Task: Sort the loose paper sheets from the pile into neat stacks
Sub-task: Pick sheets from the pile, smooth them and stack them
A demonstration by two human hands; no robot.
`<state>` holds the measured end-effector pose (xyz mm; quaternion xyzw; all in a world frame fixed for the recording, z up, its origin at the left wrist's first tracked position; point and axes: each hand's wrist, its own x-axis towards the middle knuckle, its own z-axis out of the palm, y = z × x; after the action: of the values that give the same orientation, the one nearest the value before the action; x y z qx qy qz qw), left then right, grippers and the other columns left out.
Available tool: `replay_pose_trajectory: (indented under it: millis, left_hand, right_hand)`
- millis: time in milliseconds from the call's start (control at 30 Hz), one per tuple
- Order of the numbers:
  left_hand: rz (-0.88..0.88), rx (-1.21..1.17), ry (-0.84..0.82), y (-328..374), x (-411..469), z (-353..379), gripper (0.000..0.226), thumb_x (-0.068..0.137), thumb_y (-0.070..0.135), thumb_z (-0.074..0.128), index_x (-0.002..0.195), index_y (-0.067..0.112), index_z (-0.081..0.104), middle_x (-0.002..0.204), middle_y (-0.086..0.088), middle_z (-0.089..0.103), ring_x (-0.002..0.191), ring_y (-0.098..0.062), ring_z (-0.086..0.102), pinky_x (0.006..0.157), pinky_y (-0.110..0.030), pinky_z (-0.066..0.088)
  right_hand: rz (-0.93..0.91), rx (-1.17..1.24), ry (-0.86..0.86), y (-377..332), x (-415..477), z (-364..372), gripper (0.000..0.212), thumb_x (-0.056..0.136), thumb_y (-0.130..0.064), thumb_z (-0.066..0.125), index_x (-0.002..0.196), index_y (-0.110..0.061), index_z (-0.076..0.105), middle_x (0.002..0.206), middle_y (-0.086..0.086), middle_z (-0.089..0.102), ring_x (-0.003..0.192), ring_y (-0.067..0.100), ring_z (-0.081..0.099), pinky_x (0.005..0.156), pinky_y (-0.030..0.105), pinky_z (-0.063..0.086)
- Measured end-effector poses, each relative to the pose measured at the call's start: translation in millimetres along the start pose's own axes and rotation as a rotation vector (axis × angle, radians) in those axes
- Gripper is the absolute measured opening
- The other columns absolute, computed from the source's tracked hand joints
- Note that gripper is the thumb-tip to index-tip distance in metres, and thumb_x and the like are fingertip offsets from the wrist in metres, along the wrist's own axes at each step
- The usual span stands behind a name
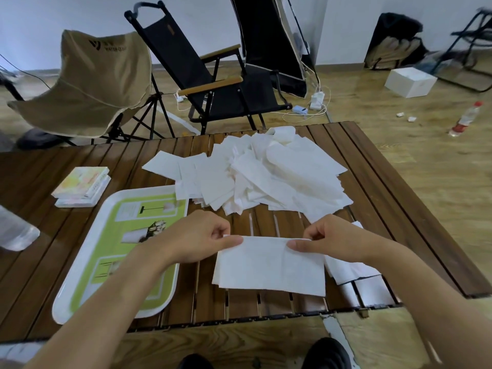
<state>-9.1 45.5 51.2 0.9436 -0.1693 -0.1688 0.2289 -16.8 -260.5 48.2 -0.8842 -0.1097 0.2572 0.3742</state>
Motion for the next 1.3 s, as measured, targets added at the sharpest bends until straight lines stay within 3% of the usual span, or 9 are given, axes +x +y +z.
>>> replay_pose_trajectory:
  millis: [200,400,533,633,767,900,1067,1167,1300]
  left_hand:
    - [-0.040,0.106,0.005,-18.3,21.8,25.8,0.047,0.097,0.060,0.054,0.071,0.022,0.053,0.064,0.007,0.051,0.058,-0.010,0.044,0.060,-0.028,0.036]
    - [-0.074,0.258,0.023,-24.2,24.2,32.7,0.039,0.097,0.058,0.055,0.080,0.023,0.056,0.070,0.009,0.057,0.065,-0.010,0.052,0.062,-0.029,0.040]
    - [-0.129,0.392,0.290,-22.2,36.4,25.2,0.021,0.101,0.049,0.048,0.106,0.029,0.052,0.092,0.006,0.067,0.081,-0.014,0.064,0.069,-0.033,0.053]
    - [-0.190,0.401,0.449,-26.7,55.8,13.8,0.033,0.105,0.046,0.044,0.129,0.024,0.049,0.104,-0.004,0.071,0.092,-0.023,0.069,0.076,-0.037,0.056]
    - [-0.249,0.413,0.367,-41.0,77.8,1.8,0.047,0.103,0.051,0.047,0.138,0.019,0.049,0.119,-0.006,0.070,0.107,-0.026,0.067,0.082,-0.037,0.052]
    - [-0.209,0.450,0.384,-56.2,86.2,7.5,0.034,0.107,0.042,0.040,0.124,0.018,0.056,0.108,-0.005,0.071,0.095,-0.026,0.068,0.071,-0.035,0.048]
    - [-0.042,0.703,0.556,-53.2,66.6,2.8,0.020,0.106,0.028,0.047,0.095,0.018,0.059,0.064,0.000,0.064,0.053,-0.023,0.062,0.047,-0.033,0.051]
    - [0.227,0.500,0.581,-15.0,22.3,1.5,0.020,0.105,0.039,0.041,0.092,0.029,0.052,0.057,0.008,0.057,0.047,-0.015,0.056,0.042,-0.028,0.044]
    - [0.391,-0.243,0.455,50.8,-36.8,-4.2,0.028,0.102,0.039,0.054,0.076,0.045,0.045,0.056,0.015,0.041,0.050,-0.005,0.039,0.051,-0.015,0.029]
  right_hand:
    - [0.136,-0.120,0.084,22.6,19.9,15.5,0.049,0.087,-0.055,0.071,0.061,-0.017,0.053,0.051,-0.007,0.042,0.044,0.006,0.038,0.055,0.021,0.035]
    - [0.223,-0.392,0.155,17.8,27.4,27.9,0.044,0.088,-0.061,0.066,0.079,-0.018,0.068,0.069,-0.005,0.062,0.061,0.010,0.057,0.056,0.021,0.041]
    - [0.263,-0.564,0.222,5.4,27.2,25.5,0.038,0.091,-0.061,0.062,0.090,-0.023,0.064,0.090,-0.005,0.067,0.082,0.014,0.064,0.064,0.026,0.044]
    - [0.241,-0.682,0.279,-3.7,28.7,24.6,0.031,0.094,-0.056,0.060,0.093,-0.025,0.061,0.095,-0.004,0.067,0.087,0.017,0.065,0.069,0.027,0.047]
    - [0.247,-0.680,0.292,-7.5,31.0,23.2,0.027,0.095,-0.053,0.061,0.091,-0.026,0.060,0.088,-0.006,0.064,0.079,0.016,0.060,0.067,0.026,0.043]
    - [0.252,-0.615,0.311,-3.0,28.0,20.4,0.033,0.094,-0.058,0.058,0.092,-0.026,0.064,0.092,-0.008,0.069,0.085,0.013,0.065,0.067,0.025,0.046]
    - [0.205,-0.465,0.395,-1.9,23.0,10.9,0.041,0.094,-0.066,0.051,0.097,-0.027,0.061,0.084,-0.010,0.065,0.074,0.006,0.062,0.055,0.021,0.039]
    - [0.061,-0.113,0.299,2.2,18.0,6.9,0.058,0.081,-0.074,0.059,0.119,-0.031,0.055,0.090,-0.011,0.064,0.071,-0.001,0.057,0.065,0.019,0.044]
    - [0.019,0.290,-0.061,0.2,0.2,6.3,0.082,0.075,-0.072,0.068,0.144,-0.035,0.041,0.116,-0.016,0.064,0.068,-0.003,0.054,0.066,0.018,0.044]
